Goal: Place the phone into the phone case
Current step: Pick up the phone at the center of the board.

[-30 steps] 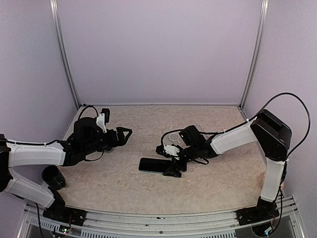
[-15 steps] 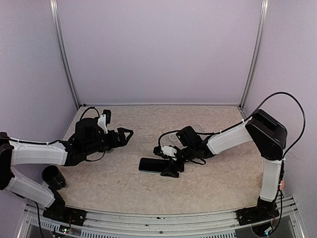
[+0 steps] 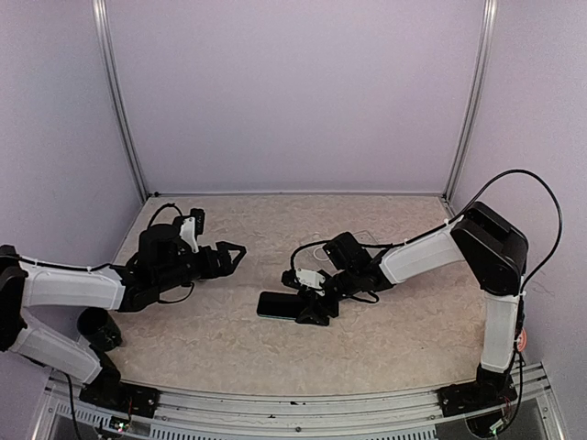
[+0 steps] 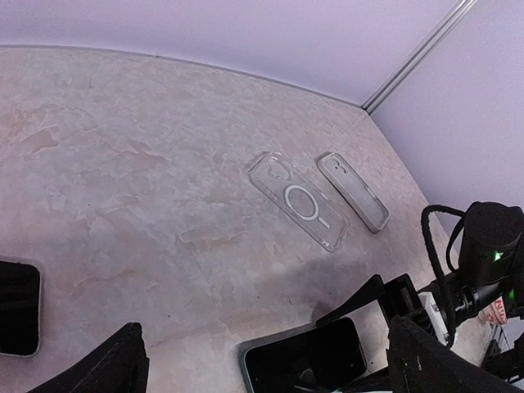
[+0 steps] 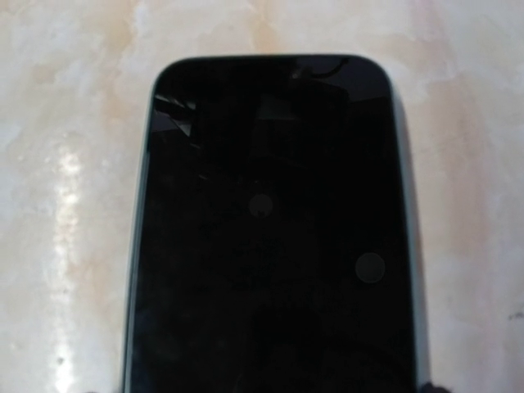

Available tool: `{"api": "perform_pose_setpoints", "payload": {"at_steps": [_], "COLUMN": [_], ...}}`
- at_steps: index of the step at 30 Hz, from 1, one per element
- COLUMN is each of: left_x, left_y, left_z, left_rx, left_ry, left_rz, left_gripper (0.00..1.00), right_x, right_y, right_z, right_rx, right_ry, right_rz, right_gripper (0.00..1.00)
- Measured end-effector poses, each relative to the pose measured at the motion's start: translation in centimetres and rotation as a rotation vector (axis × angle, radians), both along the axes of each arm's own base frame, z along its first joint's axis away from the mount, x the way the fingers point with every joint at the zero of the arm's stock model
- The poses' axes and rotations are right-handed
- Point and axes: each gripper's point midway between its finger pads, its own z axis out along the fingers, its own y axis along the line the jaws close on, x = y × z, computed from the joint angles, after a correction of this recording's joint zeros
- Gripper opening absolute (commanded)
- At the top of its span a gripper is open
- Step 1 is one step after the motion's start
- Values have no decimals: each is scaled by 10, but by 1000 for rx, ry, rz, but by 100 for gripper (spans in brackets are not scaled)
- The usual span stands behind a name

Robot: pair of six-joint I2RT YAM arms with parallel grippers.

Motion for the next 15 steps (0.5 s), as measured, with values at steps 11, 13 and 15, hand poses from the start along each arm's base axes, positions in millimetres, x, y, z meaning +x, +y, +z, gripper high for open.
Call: {"api": "perform_pose_setpoints", "payload": {"at_steps": [11, 13, 15], "left_x": [-2, -2, -3], "left_y": [1, 2, 2], "left_z": [-3, -4, -5], "left_rx": [-9, -9, -9], "left_ry": [4, 6, 9], "left_rz": [3, 3, 3], "left_gripper": [99, 99, 99], "right_x": [0, 0, 0], "right_y": [0, 0, 0], "right_z": [0, 1, 1], "right_rx": [3, 8, 15], "right_ry": [5, 2, -2], "right_rz": [-9, -10, -11], "right_gripper": [72, 72, 72]}}
